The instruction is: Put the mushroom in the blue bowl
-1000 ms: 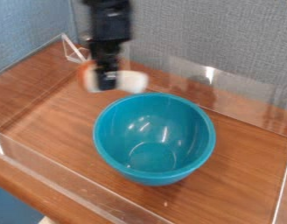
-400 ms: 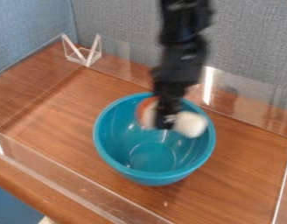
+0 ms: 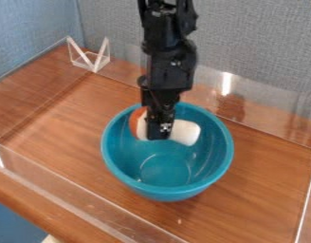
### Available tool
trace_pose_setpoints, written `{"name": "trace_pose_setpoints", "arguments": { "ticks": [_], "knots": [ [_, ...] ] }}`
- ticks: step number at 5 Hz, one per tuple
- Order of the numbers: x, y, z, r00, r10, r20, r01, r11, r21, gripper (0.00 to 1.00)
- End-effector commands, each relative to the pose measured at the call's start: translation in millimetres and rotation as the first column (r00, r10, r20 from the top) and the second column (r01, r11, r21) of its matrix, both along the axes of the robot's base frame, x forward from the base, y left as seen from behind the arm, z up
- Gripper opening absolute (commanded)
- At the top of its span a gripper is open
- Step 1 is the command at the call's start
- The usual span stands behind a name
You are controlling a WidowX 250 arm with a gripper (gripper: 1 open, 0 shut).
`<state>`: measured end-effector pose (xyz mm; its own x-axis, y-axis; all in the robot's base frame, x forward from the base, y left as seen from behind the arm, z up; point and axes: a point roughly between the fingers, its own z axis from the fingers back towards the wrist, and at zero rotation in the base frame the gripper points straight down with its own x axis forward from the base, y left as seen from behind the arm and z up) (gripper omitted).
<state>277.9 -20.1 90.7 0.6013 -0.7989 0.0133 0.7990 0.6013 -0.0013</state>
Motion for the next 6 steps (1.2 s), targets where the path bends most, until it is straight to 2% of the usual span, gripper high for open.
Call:
{"name": "trace_pose_setpoints", "arguments": {
  "ticks": [1,6],
  "knots": [
    [5.9,-6.6,5.4,0.999,-0.024,0.031,0.024,1.0,0.005,0.0],
    [13.3,-13.1,6.2,0.999,-0.036,0.035,0.036,0.999,0.002,0.0]
  ]
}}
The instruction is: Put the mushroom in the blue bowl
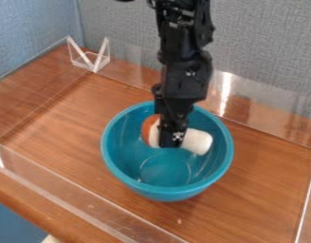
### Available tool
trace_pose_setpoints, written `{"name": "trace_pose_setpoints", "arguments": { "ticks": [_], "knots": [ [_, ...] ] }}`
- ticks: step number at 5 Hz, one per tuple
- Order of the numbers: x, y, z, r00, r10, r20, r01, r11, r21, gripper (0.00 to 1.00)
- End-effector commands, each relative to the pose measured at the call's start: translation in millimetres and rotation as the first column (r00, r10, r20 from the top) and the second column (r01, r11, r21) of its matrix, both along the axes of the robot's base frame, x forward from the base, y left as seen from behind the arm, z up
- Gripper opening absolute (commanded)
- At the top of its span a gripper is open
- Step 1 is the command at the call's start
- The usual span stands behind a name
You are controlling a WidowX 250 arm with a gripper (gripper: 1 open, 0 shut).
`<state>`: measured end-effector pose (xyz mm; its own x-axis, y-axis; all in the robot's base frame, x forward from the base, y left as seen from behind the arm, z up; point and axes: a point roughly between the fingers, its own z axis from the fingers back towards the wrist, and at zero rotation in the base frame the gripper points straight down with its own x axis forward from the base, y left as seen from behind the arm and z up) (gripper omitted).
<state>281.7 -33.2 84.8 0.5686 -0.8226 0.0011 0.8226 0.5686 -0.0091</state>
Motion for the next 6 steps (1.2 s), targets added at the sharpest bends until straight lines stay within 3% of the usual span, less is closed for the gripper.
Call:
{"name": "trace_pose_setpoints", "arguments": {
  "ticks": [1,2,3,6],
  "knots": [
    [12.9,3,13.7,0.999,0.019,0.046,-0.019,1.0,-0.004,0.0],
    [15.8,7,15.3,0.998,0.035,0.044,-0.035,0.999,-0.002,0.0],
    [18.3,11,18.0,0.998,0.052,0.041,-0.052,0.999,-0.003,1.0],
    [20.0,16,7.8,0.996,0.087,0.016,-0.087,0.996,0.009,1.0]
  ]
}}
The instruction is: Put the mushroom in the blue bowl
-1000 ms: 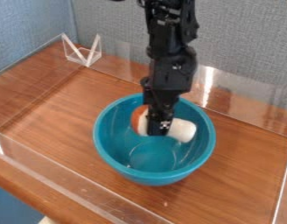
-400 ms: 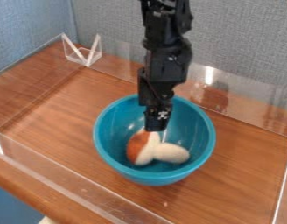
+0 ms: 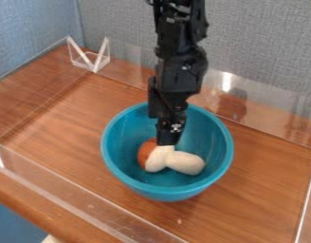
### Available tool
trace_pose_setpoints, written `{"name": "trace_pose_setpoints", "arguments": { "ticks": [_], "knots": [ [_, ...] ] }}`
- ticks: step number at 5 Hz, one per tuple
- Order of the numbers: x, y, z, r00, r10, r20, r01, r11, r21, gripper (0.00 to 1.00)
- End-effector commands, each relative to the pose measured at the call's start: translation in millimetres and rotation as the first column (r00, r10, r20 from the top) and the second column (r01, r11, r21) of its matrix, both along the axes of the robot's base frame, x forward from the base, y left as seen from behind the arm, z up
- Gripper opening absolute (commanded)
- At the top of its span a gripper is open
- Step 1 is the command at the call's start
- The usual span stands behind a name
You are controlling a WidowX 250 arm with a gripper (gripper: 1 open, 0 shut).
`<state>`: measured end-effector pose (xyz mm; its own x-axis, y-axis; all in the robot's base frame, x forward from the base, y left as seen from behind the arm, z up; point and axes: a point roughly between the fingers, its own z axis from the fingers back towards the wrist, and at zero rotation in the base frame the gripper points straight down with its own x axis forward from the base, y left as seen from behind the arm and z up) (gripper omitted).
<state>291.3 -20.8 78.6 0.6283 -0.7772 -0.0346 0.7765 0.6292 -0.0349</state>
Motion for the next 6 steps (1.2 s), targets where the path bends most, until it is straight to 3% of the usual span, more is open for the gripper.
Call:
{"name": "trace_pose_setpoints", "arguments": {
  "ticks": [1,6],
  "knots": [
    [11.0,4,9.0,0.999,0.019,0.048,-0.019,1.0,0.003,1.0],
    [12.8,9,-13.3,0.999,0.048,-0.001,-0.048,0.999,0.004,1.0]
  ]
}}
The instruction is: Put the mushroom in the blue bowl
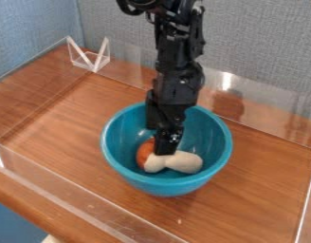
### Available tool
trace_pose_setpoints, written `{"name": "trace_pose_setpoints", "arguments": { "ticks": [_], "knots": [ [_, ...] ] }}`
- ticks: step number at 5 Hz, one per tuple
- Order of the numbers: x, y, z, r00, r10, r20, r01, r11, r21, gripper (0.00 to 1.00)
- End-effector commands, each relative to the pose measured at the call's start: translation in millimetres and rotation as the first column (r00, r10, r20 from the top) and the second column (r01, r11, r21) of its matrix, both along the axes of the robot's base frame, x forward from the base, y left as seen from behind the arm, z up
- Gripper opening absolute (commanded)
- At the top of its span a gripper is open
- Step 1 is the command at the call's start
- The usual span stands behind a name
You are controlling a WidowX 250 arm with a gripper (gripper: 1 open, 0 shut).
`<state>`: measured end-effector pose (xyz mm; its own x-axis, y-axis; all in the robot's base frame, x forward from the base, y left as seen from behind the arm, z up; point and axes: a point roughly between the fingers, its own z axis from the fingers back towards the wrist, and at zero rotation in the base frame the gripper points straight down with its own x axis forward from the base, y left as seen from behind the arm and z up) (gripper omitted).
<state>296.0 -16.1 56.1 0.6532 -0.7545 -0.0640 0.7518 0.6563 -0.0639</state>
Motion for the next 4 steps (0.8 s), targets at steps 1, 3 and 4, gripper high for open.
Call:
{"name": "trace_pose_setpoints", "arguments": {
  "ticks": [1,3,4],
  "knots": [
    [8.2,5.5,6.1,0.999,0.02,0.032,-0.02,1.0,0.0,1.0],
    [8.6,8.0,1.9,0.999,0.037,0.017,-0.037,0.999,-0.004,1.0],
    [8.7,9.2,0.7,0.999,0.047,0.011,-0.047,0.999,-0.006,1.0]
  ]
}}
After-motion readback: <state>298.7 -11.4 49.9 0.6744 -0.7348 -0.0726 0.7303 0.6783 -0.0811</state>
